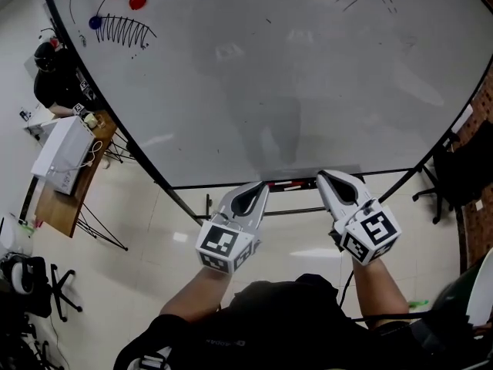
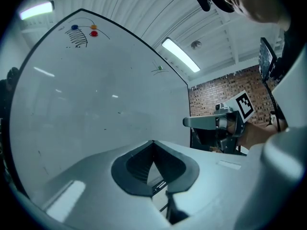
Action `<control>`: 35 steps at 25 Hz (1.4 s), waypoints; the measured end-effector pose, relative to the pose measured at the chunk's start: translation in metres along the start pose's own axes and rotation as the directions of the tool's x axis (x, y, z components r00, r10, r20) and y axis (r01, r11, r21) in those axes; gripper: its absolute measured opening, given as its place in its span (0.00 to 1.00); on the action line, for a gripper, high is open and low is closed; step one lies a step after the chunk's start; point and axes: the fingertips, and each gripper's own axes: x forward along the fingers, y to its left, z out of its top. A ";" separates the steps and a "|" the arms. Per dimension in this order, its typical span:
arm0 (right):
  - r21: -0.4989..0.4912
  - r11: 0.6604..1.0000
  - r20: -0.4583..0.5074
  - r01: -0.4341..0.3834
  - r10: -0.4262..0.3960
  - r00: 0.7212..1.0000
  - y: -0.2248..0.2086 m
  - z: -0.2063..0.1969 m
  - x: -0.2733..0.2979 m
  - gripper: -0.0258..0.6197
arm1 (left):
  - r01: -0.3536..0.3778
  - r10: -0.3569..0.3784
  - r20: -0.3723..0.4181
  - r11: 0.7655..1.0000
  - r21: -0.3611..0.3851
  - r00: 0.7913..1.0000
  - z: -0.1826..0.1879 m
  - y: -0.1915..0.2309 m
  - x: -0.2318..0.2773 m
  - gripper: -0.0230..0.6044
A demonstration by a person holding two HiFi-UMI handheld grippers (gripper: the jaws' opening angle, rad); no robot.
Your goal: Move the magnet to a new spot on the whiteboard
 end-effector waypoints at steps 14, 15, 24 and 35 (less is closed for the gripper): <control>0.027 0.997 -0.024 -0.075 0.076 0.997 0.061 -0.022 -0.064 0.04 | -0.051 0.051 0.016 0.999 -0.004 0.999 -0.006 -0.052 -0.054 0.06; 0.024 0.996 -0.026 -0.081 0.082 0.996 0.065 -0.022 -0.074 0.04 | -0.057 0.057 0.015 0.998 -0.010 0.998 -0.007 -0.061 -0.057 0.06; 0.088 0.990 -0.030 -0.114 0.117 0.993 0.091 -0.047 -0.194 0.04 | -0.093 0.093 -0.004 0.995 -0.022 0.996 -0.022 -0.167 -0.101 0.06; 0.159 0.970 -0.002 -0.185 0.188 0.982 0.146 -0.078 -0.277 0.04 | -0.167 0.167 -0.096 0.986 0.007 0.981 -0.046 -0.259 -0.188 0.06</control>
